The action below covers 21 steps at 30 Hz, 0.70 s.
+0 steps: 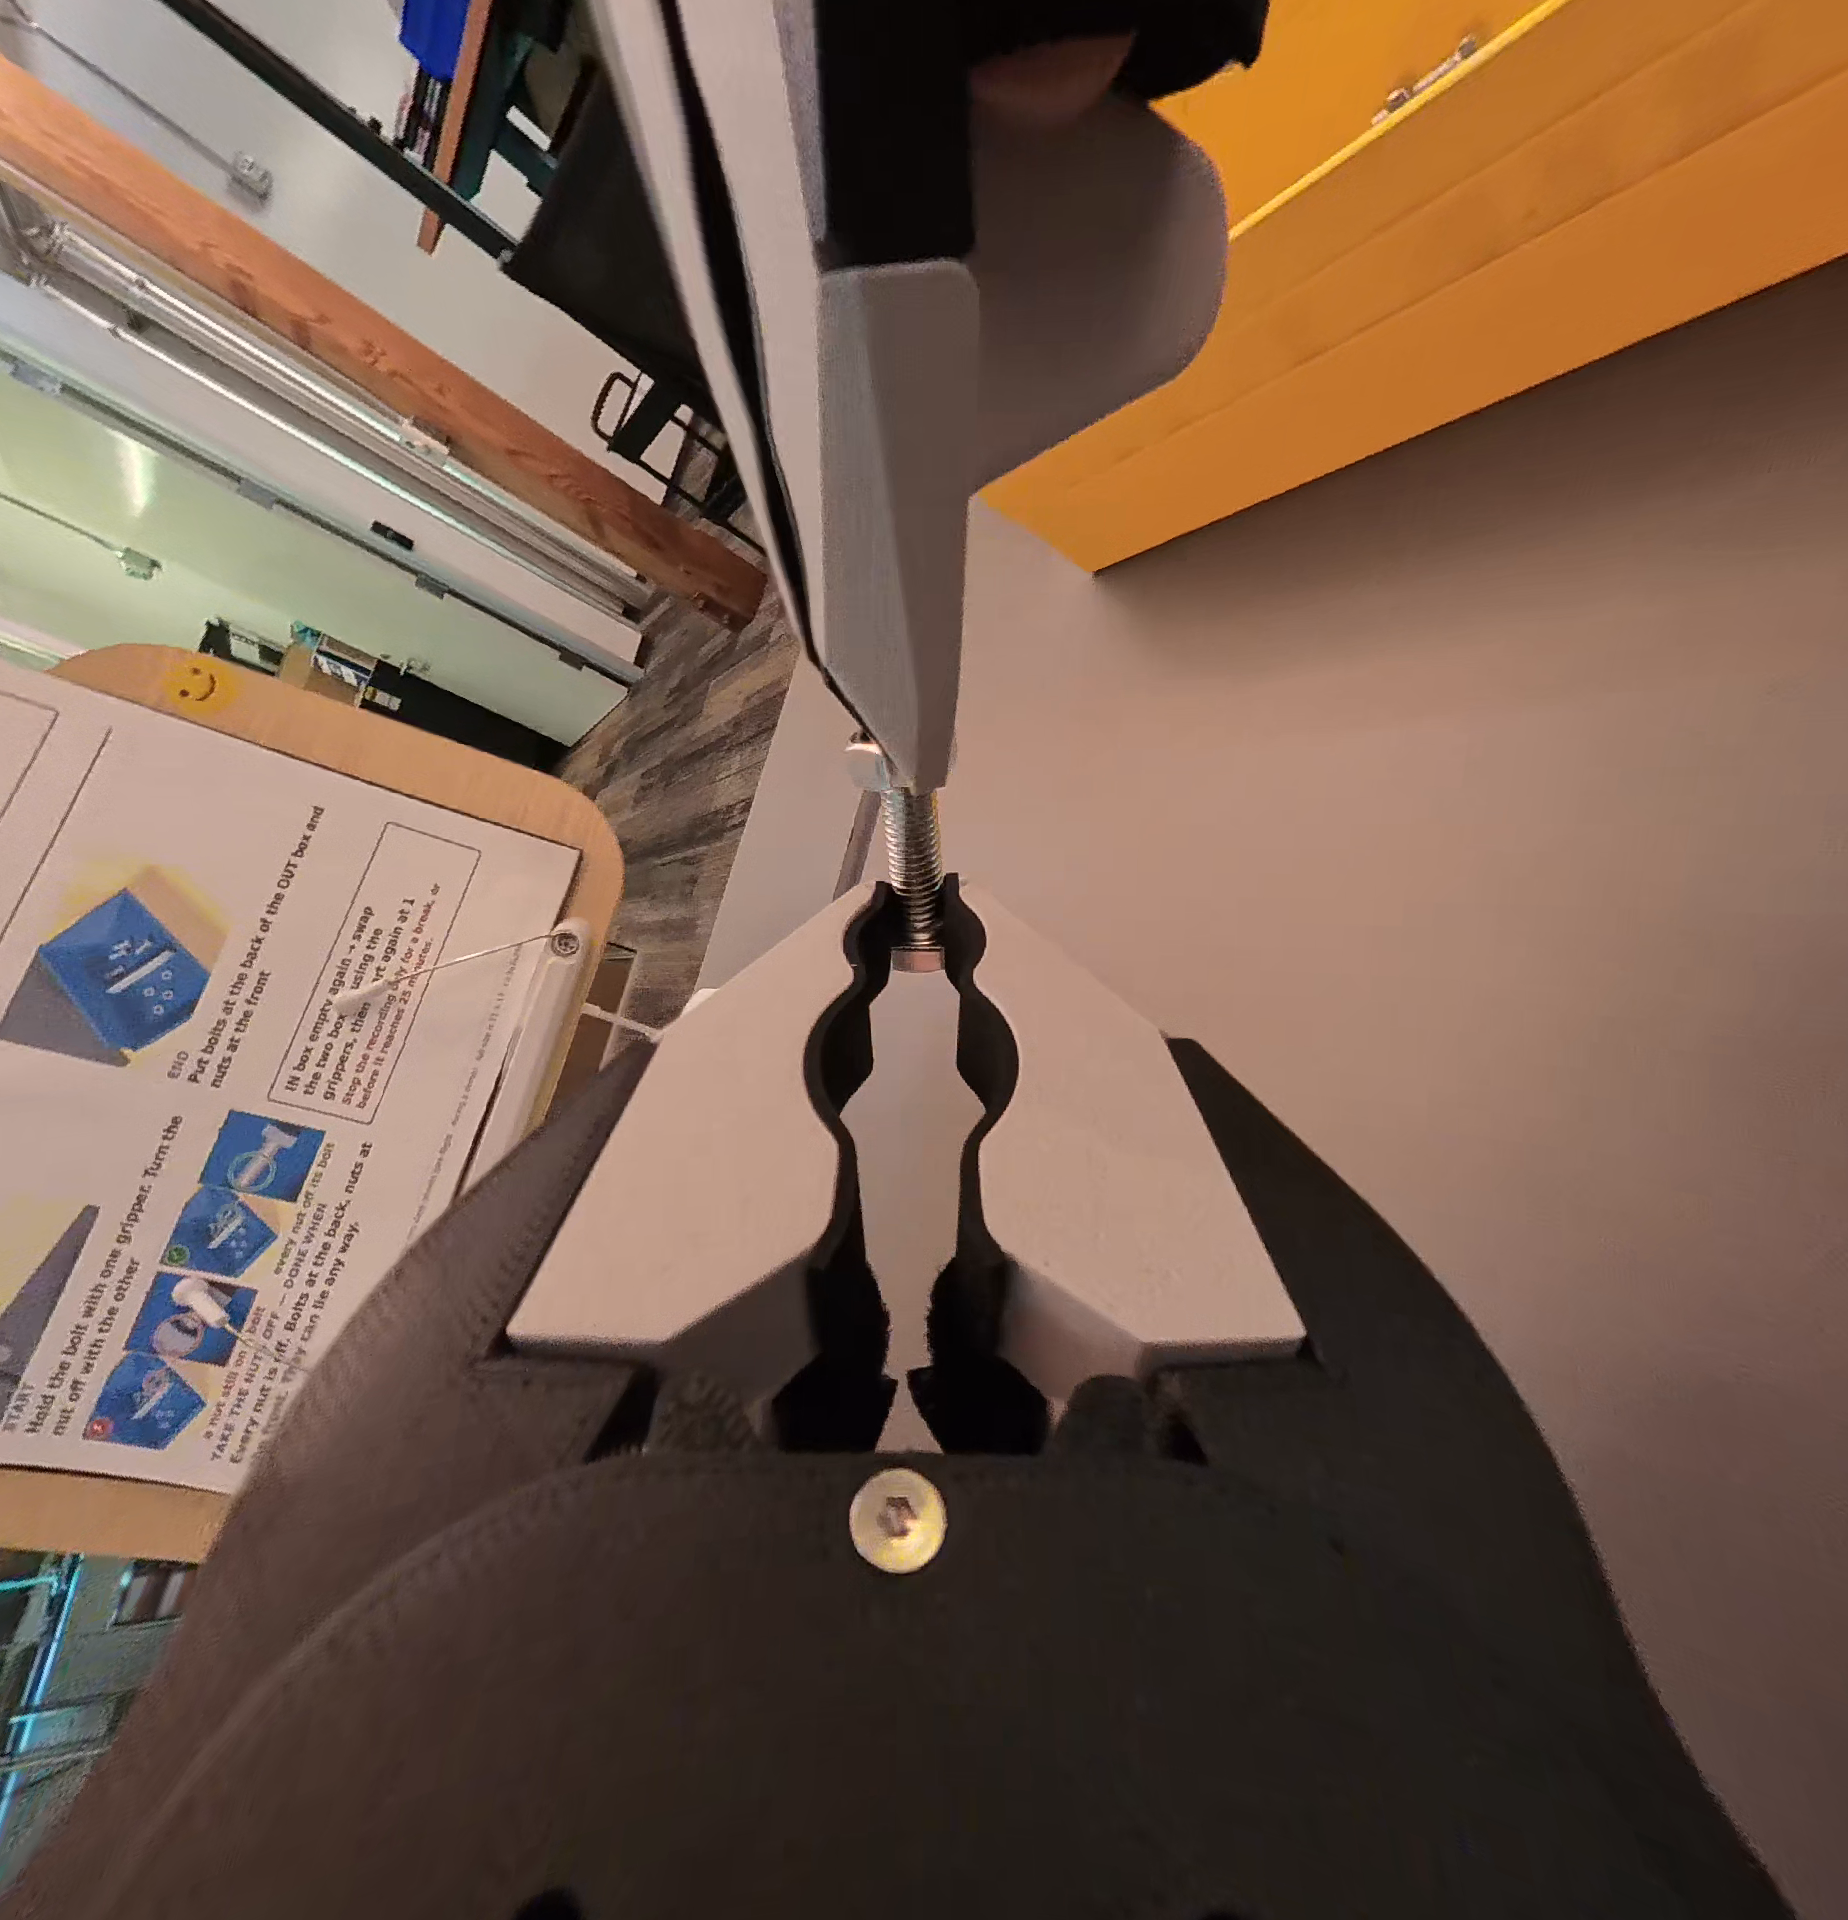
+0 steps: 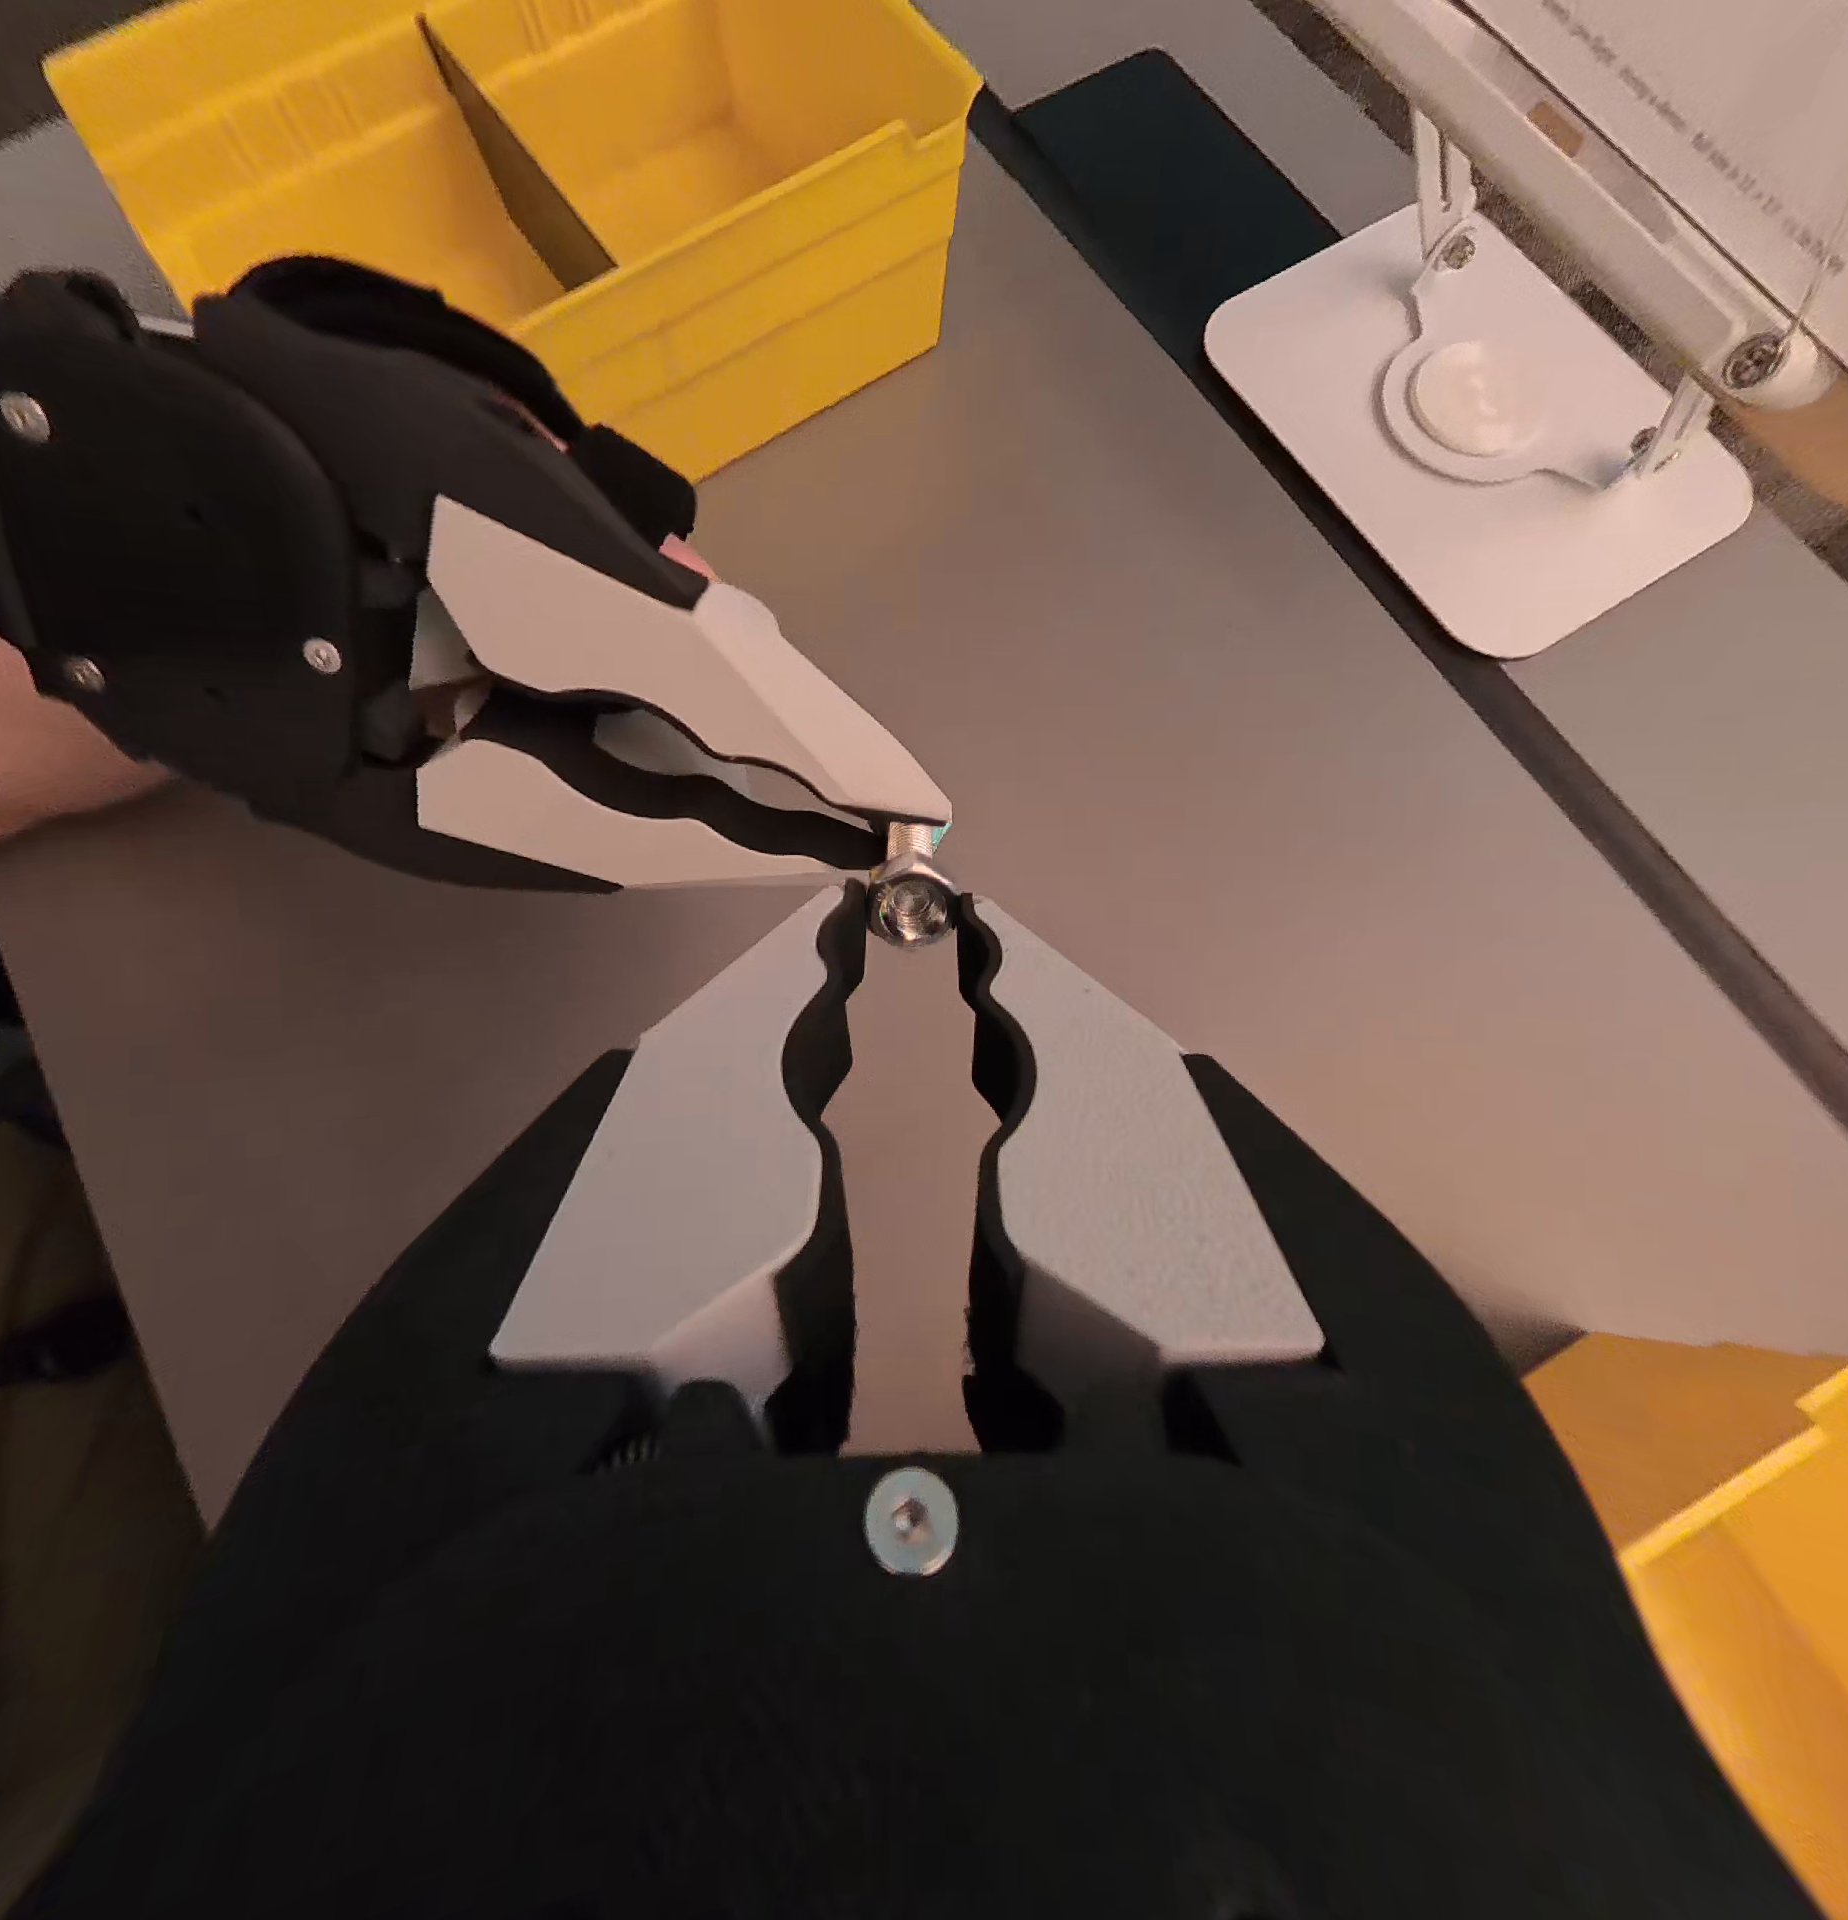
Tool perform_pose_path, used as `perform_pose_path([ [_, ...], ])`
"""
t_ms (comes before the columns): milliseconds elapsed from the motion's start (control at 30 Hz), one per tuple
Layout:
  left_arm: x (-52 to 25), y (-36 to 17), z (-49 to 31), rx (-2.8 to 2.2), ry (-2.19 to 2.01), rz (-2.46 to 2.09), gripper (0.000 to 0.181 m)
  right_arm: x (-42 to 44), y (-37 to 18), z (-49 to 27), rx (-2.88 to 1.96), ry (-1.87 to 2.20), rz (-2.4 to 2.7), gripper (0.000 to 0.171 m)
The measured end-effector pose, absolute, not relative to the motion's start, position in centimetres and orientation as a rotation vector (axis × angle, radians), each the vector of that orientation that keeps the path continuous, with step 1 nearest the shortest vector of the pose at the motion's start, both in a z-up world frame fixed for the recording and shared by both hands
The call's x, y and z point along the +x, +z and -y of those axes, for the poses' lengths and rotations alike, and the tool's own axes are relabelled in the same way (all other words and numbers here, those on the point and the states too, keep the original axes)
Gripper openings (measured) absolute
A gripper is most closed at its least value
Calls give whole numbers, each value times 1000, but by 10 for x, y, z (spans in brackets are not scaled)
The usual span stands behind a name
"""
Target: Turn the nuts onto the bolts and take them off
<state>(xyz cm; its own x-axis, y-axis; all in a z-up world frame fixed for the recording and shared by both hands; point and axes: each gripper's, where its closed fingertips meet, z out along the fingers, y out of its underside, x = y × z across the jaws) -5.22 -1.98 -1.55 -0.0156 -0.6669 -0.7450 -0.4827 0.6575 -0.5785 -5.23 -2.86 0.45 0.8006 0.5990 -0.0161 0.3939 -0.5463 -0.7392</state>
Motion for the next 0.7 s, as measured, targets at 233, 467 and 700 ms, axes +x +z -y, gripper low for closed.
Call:
perform_pose_path([
  [233,-55,-10,12,-964,-131,-1626,7,-55,9,22,-2251,428,520,16],
  [467,-57,-6,9,-963,-92,-1602,7,-55,13,19,-2251,544,389,16],
  [700,-57,-5,7,-967,-44,-1586,6,-54,13,17,-2253,592,331,16],
])
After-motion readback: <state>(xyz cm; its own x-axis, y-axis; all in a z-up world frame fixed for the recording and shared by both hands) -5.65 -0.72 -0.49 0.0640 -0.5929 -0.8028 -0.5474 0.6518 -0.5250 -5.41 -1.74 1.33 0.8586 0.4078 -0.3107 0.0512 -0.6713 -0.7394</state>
